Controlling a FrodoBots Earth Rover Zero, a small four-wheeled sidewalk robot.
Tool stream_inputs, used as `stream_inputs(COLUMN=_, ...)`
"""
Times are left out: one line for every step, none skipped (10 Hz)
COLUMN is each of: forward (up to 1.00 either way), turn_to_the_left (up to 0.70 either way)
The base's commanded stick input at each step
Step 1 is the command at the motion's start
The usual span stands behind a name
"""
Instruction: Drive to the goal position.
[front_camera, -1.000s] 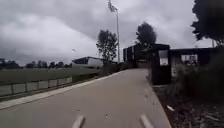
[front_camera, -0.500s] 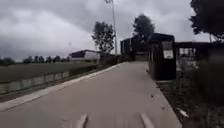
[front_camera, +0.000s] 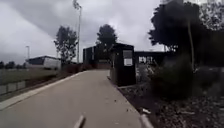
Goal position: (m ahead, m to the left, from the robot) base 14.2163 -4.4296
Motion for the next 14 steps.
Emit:
stream_inputs(forward=0.0, turn_to_the_left=0.0)
stream_inputs(forward=0.0, turn_to_the_left=0.0)
stream_inputs(forward=0.0, turn_to_the_left=0.0)
stream_inputs(forward=0.0, turn_to_the_left=0.0)
stream_inputs(forward=0.0, turn_to_the_left=0.0)
stream_inputs(forward=0.02, turn_to_the_left=0.0)
stream_inputs(forward=0.23, turn_to_the_left=0.0)
stream_inputs(forward=0.48, turn_to_the_left=0.0)
stream_inputs(forward=0.74, turn_to_the_left=0.0)
stream_inputs(forward=0.98, turn_to_the_left=0.0)
stream_inputs(forward=0.98, turn_to_the_left=0.0)
stream_inputs(forward=0.98, turn_to_the_left=0.0)
stream_inputs(forward=0.98, turn_to_the_left=0.0)
stream_inputs(forward=0.98, turn_to_the_left=0.0)
